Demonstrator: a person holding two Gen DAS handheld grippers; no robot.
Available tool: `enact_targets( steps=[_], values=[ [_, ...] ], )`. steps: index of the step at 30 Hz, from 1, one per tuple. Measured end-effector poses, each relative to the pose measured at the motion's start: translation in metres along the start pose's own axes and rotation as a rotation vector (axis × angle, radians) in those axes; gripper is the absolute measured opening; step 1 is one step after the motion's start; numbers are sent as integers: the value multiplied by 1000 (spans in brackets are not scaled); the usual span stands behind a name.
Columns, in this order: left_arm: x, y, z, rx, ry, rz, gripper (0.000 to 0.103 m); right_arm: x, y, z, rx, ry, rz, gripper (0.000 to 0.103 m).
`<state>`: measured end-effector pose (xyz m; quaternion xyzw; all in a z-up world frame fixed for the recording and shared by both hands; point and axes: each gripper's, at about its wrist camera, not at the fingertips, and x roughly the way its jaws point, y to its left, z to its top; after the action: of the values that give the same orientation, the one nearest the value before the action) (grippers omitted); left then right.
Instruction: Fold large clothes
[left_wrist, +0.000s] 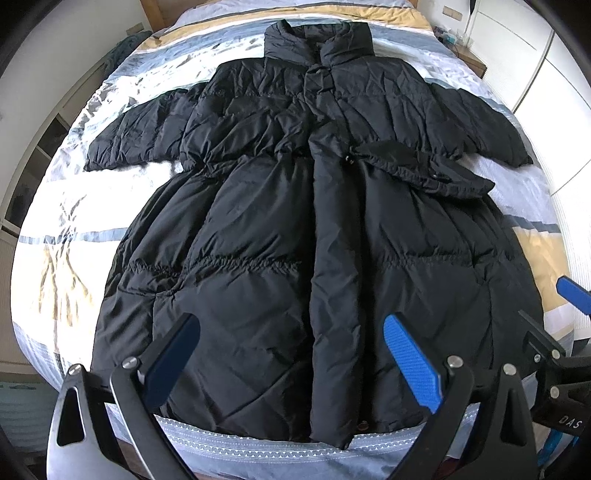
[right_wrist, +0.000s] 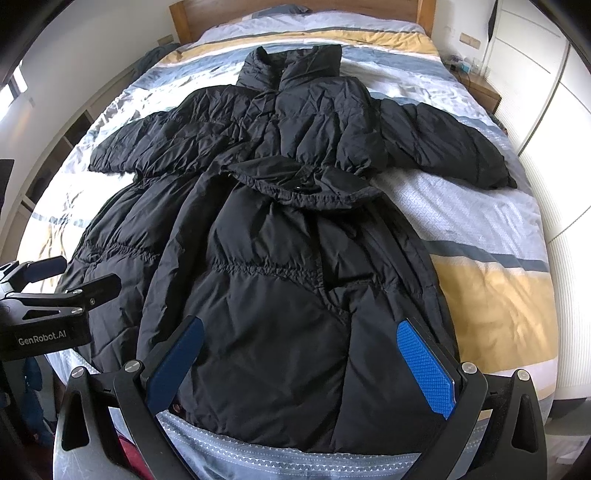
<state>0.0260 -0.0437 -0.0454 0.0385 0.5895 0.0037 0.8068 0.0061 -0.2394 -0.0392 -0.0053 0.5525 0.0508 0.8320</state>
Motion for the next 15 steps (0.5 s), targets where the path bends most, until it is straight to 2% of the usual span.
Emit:
enact_targets(
  steps=[8, 15],
  values=[
    [2, 3, 7, 6, 7, 31, 101, 7, 4, 7, -26, 10, 18, 103],
    [2, 6, 27, 6, 8, 73, 101, 22, -18, 28, 38, -6, 103, 103]
  ],
)
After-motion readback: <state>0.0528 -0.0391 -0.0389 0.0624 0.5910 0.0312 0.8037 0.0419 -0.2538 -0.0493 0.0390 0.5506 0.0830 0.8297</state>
